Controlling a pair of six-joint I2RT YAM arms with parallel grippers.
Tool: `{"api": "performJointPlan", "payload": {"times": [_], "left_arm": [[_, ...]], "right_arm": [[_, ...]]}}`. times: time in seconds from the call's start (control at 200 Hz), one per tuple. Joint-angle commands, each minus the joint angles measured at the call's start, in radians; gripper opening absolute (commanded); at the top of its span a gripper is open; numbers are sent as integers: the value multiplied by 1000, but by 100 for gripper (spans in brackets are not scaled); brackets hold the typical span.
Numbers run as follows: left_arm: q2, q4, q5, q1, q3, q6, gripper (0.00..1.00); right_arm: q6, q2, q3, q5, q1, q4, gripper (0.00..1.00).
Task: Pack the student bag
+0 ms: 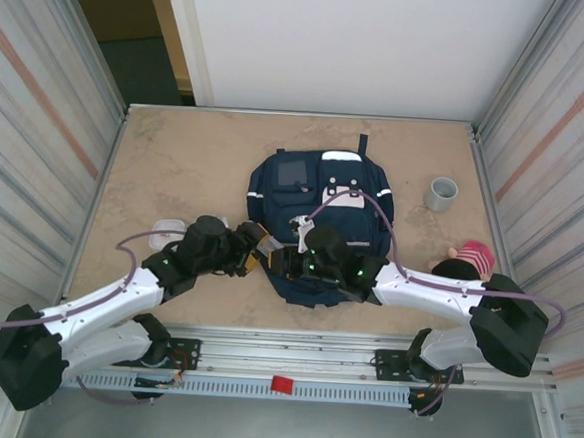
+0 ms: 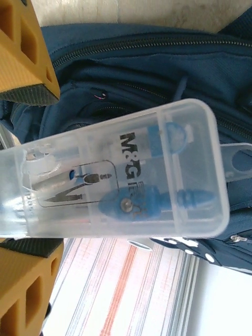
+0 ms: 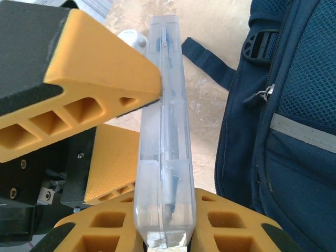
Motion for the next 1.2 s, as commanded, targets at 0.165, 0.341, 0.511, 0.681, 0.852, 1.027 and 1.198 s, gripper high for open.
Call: {"api": "performJointPlan", "payload": {"times": [0.165,0.341,0.511,0.681,0.852,1.027,1.198], "left_arm": [[-102,-229,-132,-4,20,105,88],[-106,-347,-194,-4,110,231,92],[-75,-443,-270,-4,222,421,92],[-2,-466,-330,-5,339,698,92],[102,-438,-353,-5,449,1006,83],[180,-322,-292,-13,494,1307,81],[264,-236,-145,-15,520,1540,80]], "right_arm": [[-11,-80,34,2,-98,-50,12],[-9,-119,29,-76,-192,-89,11],[-8,-172,13,-165,-307,-129,10],[-26,-240,1,-264,-459,-212,10],[-53,-308,-8,-370,-637,-330,10],[-85,-368,-16,-508,-847,-434,10],[-119,-423,-19,-645,-1063,-539,10]]}}
